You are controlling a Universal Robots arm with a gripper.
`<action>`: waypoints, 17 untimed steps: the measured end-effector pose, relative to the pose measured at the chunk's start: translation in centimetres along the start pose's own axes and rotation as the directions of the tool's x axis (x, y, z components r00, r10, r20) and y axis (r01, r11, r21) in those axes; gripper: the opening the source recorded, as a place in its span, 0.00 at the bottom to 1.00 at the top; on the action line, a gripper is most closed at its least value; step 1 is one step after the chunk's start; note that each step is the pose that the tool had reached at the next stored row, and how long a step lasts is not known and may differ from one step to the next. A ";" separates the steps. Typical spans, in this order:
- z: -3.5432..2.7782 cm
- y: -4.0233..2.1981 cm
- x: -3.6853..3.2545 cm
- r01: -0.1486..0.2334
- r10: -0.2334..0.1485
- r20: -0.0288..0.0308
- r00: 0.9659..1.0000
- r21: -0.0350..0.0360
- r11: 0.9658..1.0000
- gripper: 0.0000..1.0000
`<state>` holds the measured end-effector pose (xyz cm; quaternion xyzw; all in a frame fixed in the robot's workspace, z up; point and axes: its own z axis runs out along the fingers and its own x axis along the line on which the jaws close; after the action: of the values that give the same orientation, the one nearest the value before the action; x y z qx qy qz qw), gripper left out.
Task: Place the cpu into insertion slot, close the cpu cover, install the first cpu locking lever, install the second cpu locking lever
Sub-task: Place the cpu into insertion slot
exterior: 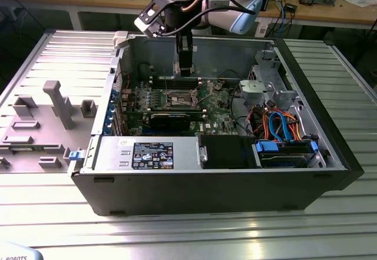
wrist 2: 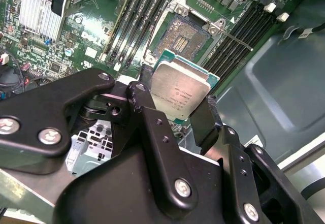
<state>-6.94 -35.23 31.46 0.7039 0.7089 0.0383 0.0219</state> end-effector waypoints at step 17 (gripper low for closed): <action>1.00 -0.09 -0.02 0.000 0.000 0.003 1.000 0.000 1.000 0.54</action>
<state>-6.94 -35.23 30.46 0.7038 0.7090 0.0374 0.0228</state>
